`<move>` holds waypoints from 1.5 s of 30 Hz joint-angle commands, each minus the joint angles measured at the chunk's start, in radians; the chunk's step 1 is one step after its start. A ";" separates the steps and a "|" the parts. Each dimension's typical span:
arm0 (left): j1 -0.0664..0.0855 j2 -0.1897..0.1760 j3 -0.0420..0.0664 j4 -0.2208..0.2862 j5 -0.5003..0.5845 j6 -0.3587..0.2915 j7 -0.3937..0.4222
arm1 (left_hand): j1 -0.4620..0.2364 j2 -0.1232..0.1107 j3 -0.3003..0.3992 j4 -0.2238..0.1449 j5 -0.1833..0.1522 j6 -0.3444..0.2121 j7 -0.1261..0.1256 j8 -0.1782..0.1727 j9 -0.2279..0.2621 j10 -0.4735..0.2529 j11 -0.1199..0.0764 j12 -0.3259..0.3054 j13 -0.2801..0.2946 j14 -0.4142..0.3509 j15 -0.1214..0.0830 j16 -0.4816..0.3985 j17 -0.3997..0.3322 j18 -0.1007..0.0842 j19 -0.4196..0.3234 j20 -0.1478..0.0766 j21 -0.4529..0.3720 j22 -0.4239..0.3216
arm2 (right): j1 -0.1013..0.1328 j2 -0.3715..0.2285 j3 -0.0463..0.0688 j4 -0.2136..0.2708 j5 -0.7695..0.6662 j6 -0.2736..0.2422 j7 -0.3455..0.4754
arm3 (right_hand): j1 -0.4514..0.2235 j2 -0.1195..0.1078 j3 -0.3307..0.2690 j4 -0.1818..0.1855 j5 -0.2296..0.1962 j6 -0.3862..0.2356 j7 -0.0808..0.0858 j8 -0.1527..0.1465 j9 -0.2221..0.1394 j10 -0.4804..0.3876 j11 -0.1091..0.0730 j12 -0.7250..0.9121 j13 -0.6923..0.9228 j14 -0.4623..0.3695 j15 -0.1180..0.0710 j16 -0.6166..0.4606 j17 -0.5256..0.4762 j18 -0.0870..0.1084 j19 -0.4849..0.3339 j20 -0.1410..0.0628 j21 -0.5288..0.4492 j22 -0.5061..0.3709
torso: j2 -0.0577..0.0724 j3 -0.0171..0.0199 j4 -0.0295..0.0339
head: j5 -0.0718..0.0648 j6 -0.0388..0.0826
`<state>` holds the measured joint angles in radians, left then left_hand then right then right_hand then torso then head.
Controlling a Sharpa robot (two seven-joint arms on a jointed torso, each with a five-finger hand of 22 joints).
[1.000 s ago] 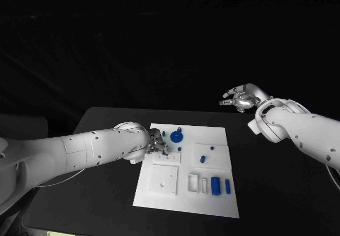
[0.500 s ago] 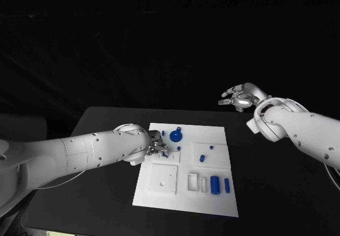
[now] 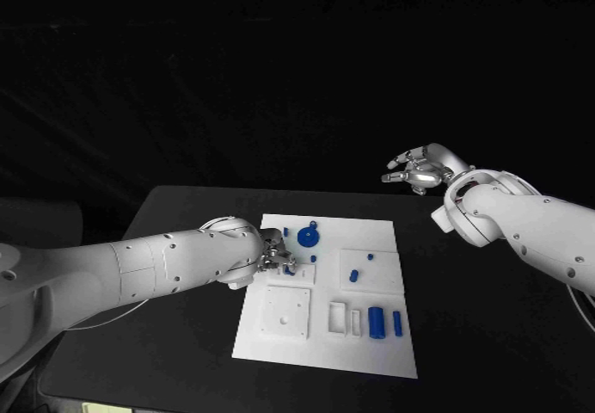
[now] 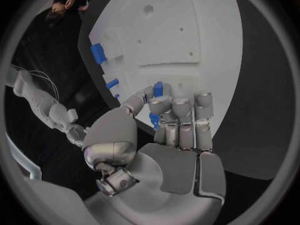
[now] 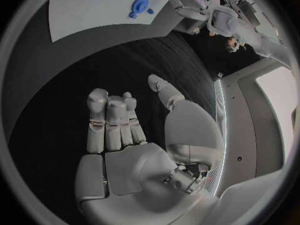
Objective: Assemble the parts on the task board
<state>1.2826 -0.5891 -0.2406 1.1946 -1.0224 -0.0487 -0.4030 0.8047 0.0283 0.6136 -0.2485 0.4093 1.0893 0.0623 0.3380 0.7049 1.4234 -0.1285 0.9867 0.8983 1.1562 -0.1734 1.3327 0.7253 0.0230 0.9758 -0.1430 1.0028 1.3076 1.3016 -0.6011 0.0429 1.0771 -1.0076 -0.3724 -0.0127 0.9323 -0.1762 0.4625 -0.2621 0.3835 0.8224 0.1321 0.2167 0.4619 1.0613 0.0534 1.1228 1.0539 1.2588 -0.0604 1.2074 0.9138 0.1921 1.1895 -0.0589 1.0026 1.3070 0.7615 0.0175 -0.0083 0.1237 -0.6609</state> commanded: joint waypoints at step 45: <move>-0.006 0.008 0.001 0.006 -0.016 -0.030 0.017 | -0.003 0.020 0.016 -0.002 -0.008 0.197 -0.096 0.007 0.375 -0.014 -0.009 0.007 -0.008 0.017 -0.024 0.005 -0.004 0.016 -0.007 -0.131 0.009 0.018 | 0.000 0.004 0.000 0.004 0.000 0.023 -0.001 | 0.007 0.020 0.002 -0.012 -0.002 -0.030 0.036 0.006 0.000 -0.006 0.000 0.010 -0.007 0.004 0.002 0.001 0.002 0.070 -0.001 -0.007 -0.008 0.003 | 0.000 -0.0015 0.0005 | -0.002 0.014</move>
<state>1.2770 -0.5825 -0.2401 1.1975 -1.0319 -0.0659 -0.3970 0.7965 0.0366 0.6244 -0.2483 0.3980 1.0893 0.0622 0.3396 0.7534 1.4200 -0.1251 0.9866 0.8911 1.1545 -0.1753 1.3327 0.7221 0.0230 0.9757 -0.1429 1.0067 1.3080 1.3017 -0.5982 0.0429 1.0803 -1.0072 -0.3630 -0.0165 0.9415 -0.1670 0.4639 -0.2690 0.3834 0.8183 0.1322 0.2167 0.4616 1.0609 0.0530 1.1266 1.0480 1.2588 -0.0604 1.2075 0.9143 0.1921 1.1880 -0.0569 0.9989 1.3081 0.7618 0.0164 -0.0078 0.1205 -0.6471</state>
